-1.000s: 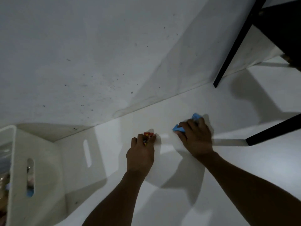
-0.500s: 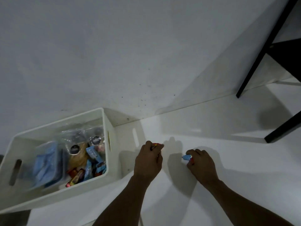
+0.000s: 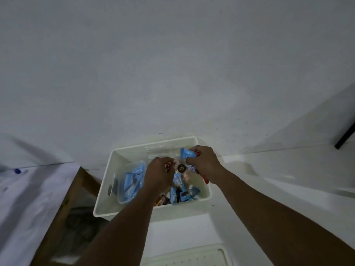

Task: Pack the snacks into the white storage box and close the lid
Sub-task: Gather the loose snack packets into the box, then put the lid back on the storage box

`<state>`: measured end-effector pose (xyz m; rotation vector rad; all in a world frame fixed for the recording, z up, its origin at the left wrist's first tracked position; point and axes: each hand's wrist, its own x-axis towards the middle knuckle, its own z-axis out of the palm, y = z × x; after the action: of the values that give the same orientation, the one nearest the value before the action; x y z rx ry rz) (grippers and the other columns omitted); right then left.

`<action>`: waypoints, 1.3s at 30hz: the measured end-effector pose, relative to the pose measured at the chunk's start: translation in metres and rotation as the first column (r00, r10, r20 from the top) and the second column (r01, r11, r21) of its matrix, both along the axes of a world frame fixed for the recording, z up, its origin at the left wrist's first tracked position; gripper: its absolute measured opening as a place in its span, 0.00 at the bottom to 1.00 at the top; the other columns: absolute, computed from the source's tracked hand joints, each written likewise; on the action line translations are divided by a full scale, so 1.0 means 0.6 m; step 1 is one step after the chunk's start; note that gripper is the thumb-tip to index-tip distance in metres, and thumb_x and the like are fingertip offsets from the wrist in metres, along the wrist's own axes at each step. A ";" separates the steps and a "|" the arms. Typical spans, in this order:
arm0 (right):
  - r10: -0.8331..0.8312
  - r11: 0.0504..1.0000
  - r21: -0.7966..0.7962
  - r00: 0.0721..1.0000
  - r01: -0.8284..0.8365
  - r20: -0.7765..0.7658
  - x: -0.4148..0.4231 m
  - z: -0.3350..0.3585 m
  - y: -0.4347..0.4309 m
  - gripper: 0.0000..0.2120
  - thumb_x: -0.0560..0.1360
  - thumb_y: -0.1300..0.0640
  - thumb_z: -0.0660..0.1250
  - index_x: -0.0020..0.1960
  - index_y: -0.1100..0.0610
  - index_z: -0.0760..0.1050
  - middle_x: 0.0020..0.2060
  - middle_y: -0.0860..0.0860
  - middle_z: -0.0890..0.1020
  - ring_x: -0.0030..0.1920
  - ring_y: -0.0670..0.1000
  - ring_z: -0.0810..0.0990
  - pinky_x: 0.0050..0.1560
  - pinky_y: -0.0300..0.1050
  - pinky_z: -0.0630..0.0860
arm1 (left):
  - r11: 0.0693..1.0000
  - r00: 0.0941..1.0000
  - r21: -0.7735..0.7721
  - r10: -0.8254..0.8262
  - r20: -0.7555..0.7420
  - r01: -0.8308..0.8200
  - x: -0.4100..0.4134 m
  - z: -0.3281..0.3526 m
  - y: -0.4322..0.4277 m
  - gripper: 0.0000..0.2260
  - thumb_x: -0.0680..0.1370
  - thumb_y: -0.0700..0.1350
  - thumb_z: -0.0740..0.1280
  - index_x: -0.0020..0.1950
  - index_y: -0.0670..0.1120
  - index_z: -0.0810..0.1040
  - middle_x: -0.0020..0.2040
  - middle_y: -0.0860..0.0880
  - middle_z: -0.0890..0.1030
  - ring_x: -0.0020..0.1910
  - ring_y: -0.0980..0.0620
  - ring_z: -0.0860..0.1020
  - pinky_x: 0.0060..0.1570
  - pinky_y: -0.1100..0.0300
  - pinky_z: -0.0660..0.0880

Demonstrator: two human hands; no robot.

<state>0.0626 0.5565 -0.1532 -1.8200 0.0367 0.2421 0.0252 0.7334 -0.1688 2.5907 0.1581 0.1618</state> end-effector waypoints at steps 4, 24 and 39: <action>0.017 0.995 -0.091 0.991 -0.029 -0.132 -0.008 -0.030 0.079 0.07 0.67 0.55 0.73 0.40 0.59 0.79 0.34 0.54 0.79 0.34 0.53 0.78 0.36 0.47 0.74 | 0.990 0.989 -0.136 0.007 -0.150 -0.028 -0.008 -0.021 0.052 0.18 0.75 0.49 0.70 0.64 0.49 0.79 0.59 0.45 0.82 0.57 0.46 0.81 0.58 0.56 0.76; 0.103 0.939 -0.330 0.995 -0.100 -0.010 -0.183 -0.008 0.099 0.05 0.72 0.56 0.67 0.43 0.52 0.83 0.45 0.50 0.84 0.47 0.51 0.83 0.52 0.46 0.80 | 0.957 0.997 -0.289 0.011 -0.071 -0.031 -0.180 -0.005 0.105 0.08 0.77 0.45 0.67 0.54 0.49 0.84 0.51 0.50 0.85 0.50 0.53 0.82 0.52 0.60 0.77; 0.159 0.818 -0.509 0.955 -0.270 -0.251 -0.587 -0.255 -0.040 0.05 0.74 0.59 0.66 0.43 0.51 0.80 0.42 0.42 0.82 0.44 0.43 0.80 0.41 0.29 0.71 | 0.976 0.855 -0.070 0.143 -0.498 -0.204 -0.593 -0.214 0.092 0.16 0.75 0.53 0.68 0.61 0.53 0.80 0.63 0.48 0.78 0.62 0.45 0.77 0.59 0.49 0.77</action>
<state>-0.2894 0.5324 -0.3059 -2.3615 0.0398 0.6276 -0.3309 0.7886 -0.2971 2.4401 0.5707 -0.4391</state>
